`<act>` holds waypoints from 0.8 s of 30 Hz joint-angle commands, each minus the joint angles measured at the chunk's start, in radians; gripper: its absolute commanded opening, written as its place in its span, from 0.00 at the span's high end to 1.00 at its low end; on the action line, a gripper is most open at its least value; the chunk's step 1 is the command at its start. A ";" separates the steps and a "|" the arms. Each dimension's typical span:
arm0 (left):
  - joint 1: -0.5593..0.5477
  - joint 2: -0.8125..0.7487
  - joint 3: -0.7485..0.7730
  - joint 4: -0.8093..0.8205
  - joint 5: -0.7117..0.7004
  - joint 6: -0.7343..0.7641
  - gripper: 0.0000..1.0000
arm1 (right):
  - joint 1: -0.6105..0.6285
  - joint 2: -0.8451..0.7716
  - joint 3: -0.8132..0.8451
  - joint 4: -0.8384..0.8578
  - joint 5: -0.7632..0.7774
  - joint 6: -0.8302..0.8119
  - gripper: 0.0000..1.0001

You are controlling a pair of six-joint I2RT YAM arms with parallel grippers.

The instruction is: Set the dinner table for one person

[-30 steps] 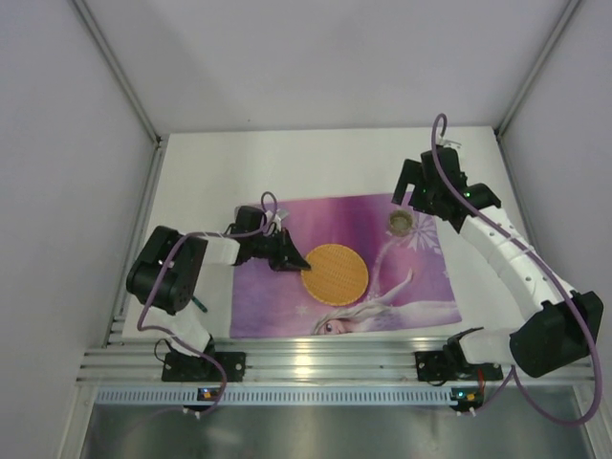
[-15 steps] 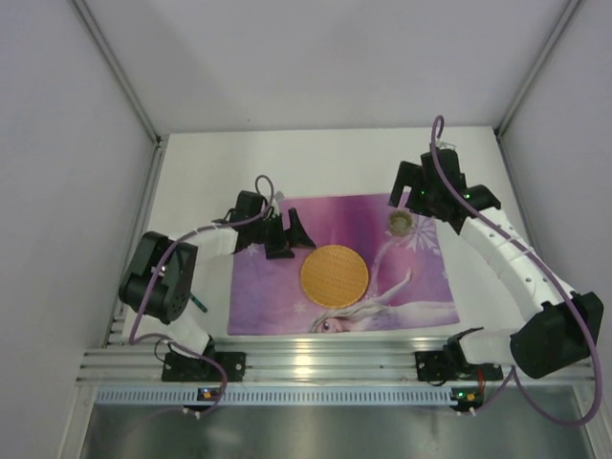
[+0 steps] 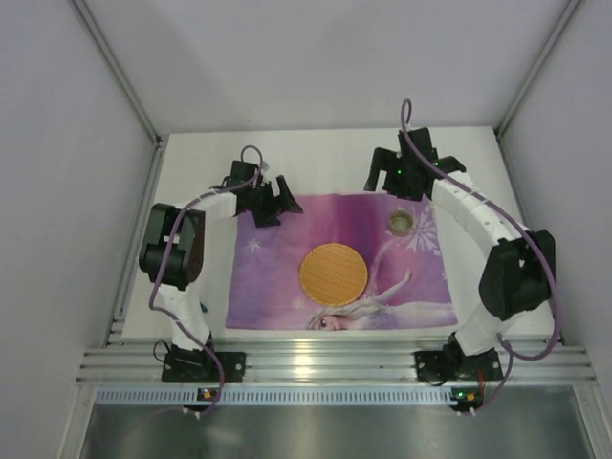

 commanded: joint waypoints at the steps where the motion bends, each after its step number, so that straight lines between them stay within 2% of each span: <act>1: 0.017 0.099 0.039 -0.040 -0.046 0.005 0.03 | -0.019 0.092 0.112 0.049 -0.069 -0.029 0.00; 6: 0.060 0.159 0.095 -0.052 -0.036 -0.007 0.04 | -0.021 0.175 0.182 0.051 -0.118 -0.026 0.00; 10: 0.071 0.150 0.115 -0.076 -0.035 -0.004 0.03 | -0.025 0.182 0.174 0.051 -0.133 -0.041 0.00; 15: 0.071 0.028 0.051 -0.078 -0.046 -0.025 0.02 | -0.033 0.159 0.113 0.052 -0.135 -0.049 0.00; 21: 0.089 -0.127 -0.036 -0.165 -0.159 -0.022 0.01 | -0.033 0.110 0.044 0.075 -0.138 -0.034 0.00; 24: 0.121 -0.131 -0.101 -0.156 -0.159 -0.018 0.01 | -0.031 0.092 0.014 0.084 -0.138 -0.021 0.00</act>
